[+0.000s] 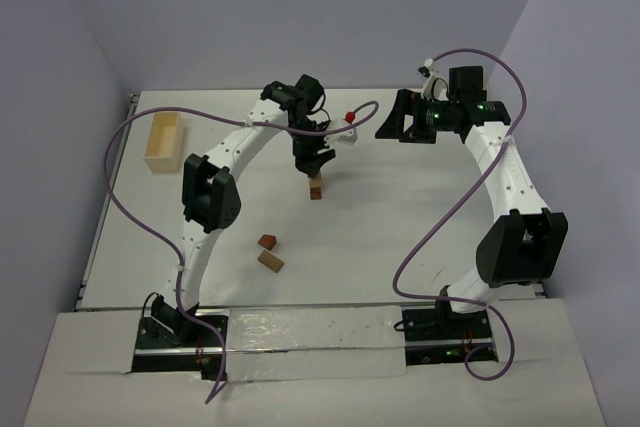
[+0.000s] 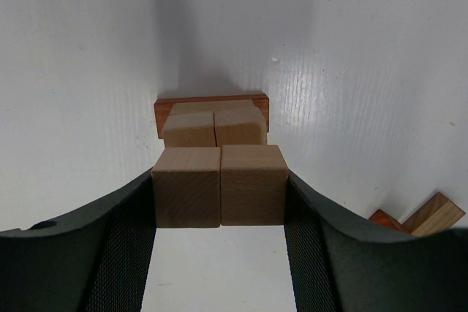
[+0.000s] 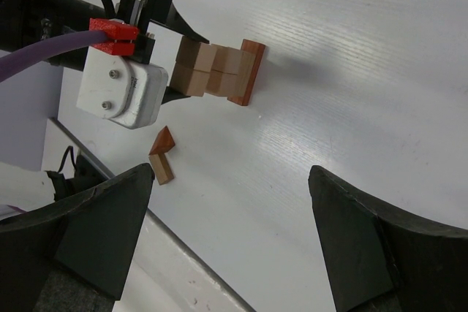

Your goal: Build the wood block tower

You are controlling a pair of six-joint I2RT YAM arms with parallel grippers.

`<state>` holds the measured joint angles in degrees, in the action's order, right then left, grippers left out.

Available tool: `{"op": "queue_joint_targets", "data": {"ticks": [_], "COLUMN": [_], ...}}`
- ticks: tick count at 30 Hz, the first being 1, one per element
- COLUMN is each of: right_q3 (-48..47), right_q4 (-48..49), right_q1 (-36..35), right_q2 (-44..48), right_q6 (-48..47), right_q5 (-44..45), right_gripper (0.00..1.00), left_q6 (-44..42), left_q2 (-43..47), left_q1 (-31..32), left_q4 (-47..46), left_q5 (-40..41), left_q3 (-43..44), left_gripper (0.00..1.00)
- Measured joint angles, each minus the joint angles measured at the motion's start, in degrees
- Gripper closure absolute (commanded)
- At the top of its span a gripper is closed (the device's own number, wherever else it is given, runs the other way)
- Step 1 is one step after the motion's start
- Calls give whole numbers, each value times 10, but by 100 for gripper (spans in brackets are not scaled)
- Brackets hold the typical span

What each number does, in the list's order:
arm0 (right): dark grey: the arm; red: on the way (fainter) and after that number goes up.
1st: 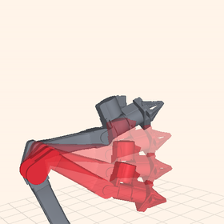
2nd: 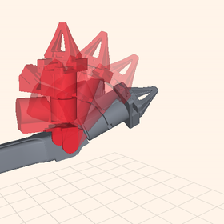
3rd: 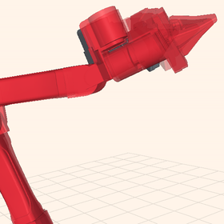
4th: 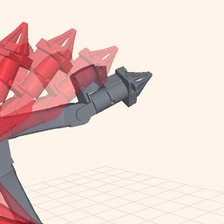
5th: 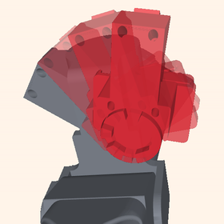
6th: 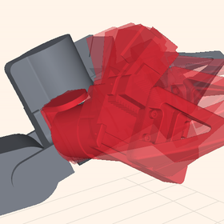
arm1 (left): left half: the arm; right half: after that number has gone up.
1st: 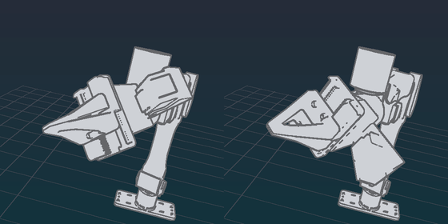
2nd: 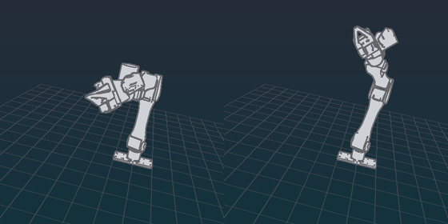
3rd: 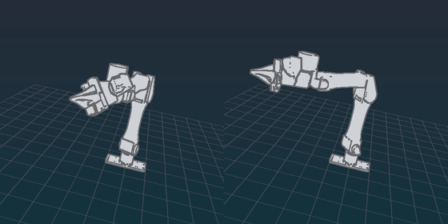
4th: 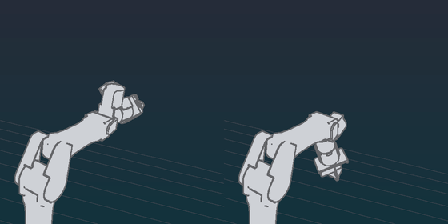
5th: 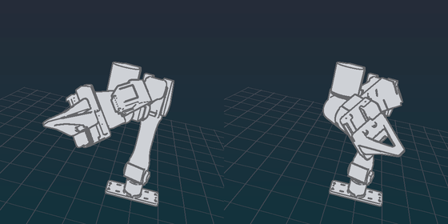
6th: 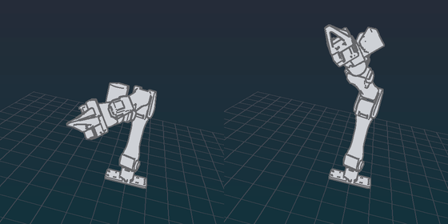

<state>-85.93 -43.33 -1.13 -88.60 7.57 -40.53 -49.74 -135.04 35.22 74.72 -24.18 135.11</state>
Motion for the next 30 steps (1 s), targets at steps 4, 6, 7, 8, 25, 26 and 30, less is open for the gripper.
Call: {"op": "queue_joint_targets", "data": {"ticks": [4,6,7,8,25,26,30], "right_q3": [0,0,0,0,0,0,0], "right_q4": [0,0,0,0,0,0,0], "right_q1": [0,0,0,0,0,0,0], "right_q2": [0,0,0,0,0,0,-1], "right_q6": [0,0,0,0,0,0,0], "right_q5": [0,0,0,0,0,0,0], "right_gripper": [6,6,6,6,6,6,6], "left_q6": [0,0,0,0,1,1,1], "left_q2": [0,-1,-1,-2,-11,-11,-11], "left_q1": [0,0,0,1,4,4,4], "left_q4": [-2,-4,-4,-4,-17,-18,-18], "left_q5": [0,0,0,0,5,6,9], "left_q3": [0,0,0,0,-4,-4,-5], "left_gripper": [86,86,86,86,80,79,73]}}
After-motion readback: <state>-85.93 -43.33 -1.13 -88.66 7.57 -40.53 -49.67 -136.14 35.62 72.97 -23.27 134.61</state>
